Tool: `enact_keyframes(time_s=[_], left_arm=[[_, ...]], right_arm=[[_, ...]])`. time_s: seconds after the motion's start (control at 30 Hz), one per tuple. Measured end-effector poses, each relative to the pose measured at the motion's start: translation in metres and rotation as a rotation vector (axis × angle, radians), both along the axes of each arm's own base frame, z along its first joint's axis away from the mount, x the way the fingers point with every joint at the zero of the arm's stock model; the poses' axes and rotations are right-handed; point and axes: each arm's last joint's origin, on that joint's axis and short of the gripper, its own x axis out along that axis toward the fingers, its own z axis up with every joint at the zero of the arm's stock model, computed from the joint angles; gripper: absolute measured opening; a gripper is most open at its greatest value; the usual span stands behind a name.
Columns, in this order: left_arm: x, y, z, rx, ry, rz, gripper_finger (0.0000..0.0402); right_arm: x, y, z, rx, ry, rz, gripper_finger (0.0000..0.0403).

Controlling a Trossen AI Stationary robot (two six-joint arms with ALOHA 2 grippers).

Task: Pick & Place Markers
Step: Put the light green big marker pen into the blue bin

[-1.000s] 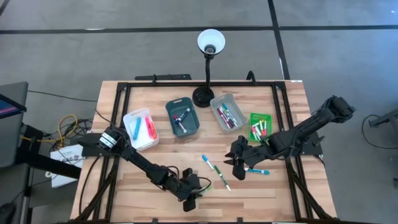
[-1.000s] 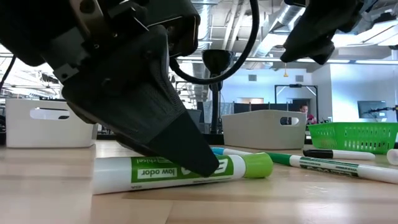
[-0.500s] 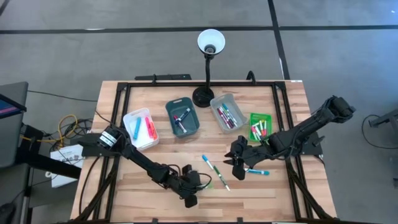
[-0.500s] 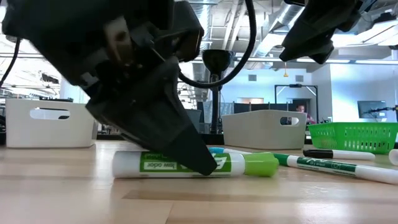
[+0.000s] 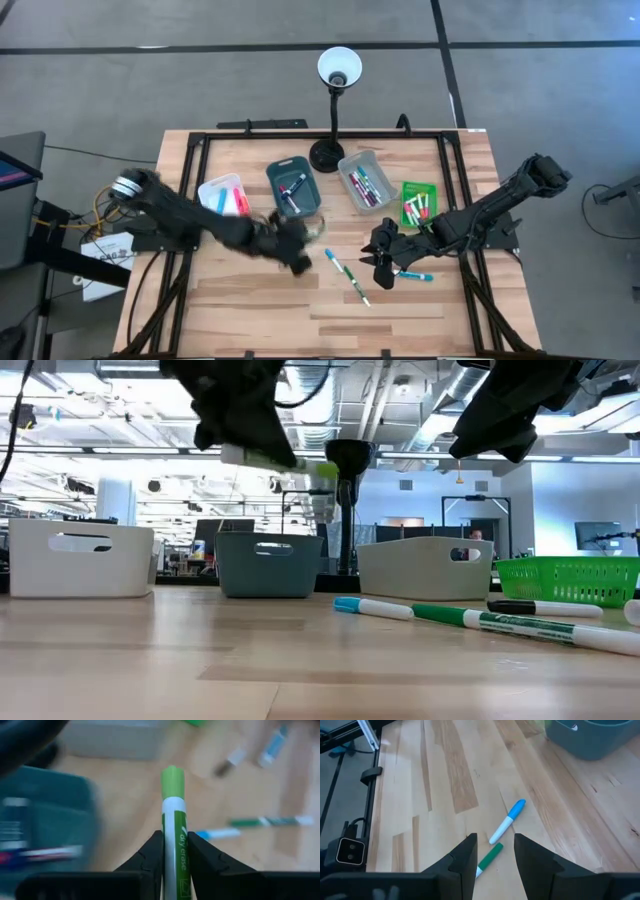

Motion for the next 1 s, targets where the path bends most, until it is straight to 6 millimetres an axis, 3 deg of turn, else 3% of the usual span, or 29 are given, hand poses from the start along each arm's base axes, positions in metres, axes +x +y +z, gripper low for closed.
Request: enact_keyframes(time_s=[0.23, 0.43, 0.6, 1.0], left_arm=[[-0.016, 0.086, 0.038, 0.063, 0.024, 0.154, 0.0069], [-0.031, 0.137, 0.002, 0.011, 0.136, 0.230, 0.0069], [-0.044, 0.157, -0.036, -0.007, 0.134, 0.271, 0.0068], [-0.056, 0.173, -0.065, 0.010, -0.078, 0.246, 0.0074]], right_arm=[[0.001, -0.002, 0.000, 0.000, 0.000, -0.009, 0.0118], [0.001, -0.002, 0.000, 0.000, 0.000, -0.009, 0.0118], [0.001, -0.002, 0.000, 0.000, 0.000, -0.009, 0.0118], [0.004, -0.010, 0.000, -0.001, -0.001, -0.042, 0.0118]])
